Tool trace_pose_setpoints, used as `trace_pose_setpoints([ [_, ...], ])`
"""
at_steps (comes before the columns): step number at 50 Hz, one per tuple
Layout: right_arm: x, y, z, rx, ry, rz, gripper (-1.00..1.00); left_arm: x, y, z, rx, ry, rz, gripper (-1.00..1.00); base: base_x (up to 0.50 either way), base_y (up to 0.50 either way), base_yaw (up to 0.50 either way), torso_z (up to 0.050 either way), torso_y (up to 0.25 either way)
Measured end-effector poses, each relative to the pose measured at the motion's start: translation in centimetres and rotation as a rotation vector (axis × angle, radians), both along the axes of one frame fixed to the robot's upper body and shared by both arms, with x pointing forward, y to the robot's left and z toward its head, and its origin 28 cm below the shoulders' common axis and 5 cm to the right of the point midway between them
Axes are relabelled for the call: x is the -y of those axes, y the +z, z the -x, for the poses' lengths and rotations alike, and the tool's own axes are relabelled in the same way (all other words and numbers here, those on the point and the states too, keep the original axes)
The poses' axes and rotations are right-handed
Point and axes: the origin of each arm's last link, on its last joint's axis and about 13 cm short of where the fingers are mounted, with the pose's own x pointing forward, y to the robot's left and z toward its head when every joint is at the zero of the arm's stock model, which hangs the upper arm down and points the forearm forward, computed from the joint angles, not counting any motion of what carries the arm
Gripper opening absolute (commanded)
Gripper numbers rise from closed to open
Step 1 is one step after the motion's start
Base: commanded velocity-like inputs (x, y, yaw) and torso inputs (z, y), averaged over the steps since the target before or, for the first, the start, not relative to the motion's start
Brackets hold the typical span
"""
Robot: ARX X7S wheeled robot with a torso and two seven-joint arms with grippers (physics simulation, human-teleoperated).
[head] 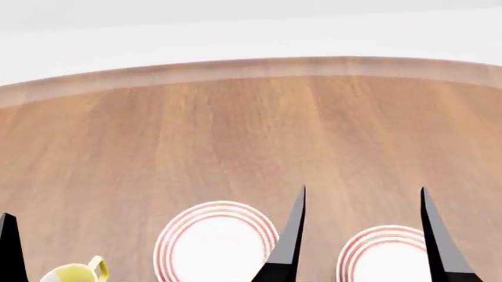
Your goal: Put the white mug on the left plate.
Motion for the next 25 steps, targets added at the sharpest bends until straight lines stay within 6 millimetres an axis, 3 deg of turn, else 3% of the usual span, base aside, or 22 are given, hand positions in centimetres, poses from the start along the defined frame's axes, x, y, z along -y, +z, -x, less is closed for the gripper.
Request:
trace_pose_setpoints([
  [25,0.17,0.0,0.15,0.015,-0.011,0.0,1.0,0.02,-0.03,0.04,0.0,-0.004,-0.001,1.0,0.0,0.0,-0.5,0.0,0.0],
])
